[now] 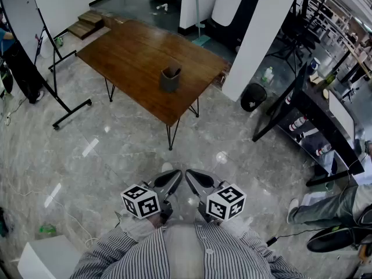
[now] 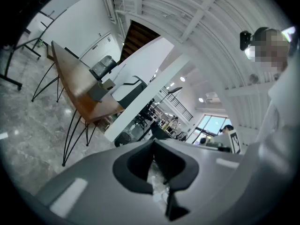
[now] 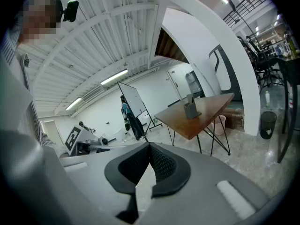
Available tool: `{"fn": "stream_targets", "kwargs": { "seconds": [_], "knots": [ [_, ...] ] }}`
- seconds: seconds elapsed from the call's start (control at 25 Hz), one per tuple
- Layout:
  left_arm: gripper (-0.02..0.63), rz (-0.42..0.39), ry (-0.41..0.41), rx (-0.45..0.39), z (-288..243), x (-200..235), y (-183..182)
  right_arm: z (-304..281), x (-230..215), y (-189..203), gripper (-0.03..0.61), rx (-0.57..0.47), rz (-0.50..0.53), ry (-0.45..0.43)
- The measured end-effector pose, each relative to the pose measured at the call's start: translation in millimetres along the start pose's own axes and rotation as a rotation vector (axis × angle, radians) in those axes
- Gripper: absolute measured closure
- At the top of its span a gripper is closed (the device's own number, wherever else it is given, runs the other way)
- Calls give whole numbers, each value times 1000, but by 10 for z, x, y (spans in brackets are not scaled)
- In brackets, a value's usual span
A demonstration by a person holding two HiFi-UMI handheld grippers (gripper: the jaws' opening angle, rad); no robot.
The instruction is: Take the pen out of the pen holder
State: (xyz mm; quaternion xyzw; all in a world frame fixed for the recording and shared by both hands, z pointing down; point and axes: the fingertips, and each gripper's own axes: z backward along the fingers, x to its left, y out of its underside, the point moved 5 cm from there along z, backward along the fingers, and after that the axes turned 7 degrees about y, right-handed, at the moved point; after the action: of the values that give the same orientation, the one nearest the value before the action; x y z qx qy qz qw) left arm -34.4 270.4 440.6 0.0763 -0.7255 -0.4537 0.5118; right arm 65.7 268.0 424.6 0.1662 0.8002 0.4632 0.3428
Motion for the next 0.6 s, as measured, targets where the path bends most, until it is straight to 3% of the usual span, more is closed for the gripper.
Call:
{"fn": "stream_targets", "kwargs": {
  "seconds": [0.24,0.36,0.6],
  "knots": [
    [606,-47,14,6,-451,575,-632,-680,-491,-504,578,-31,-26,19],
    [606,-33,57,-19,-625,810,-1009,-1008,-662,-804,578,-62,-46,26],
    [606,-77,61,-65,-884,1317,-1749,-1639,-994,-1337,578,-95,-63,34]
  ]
}}
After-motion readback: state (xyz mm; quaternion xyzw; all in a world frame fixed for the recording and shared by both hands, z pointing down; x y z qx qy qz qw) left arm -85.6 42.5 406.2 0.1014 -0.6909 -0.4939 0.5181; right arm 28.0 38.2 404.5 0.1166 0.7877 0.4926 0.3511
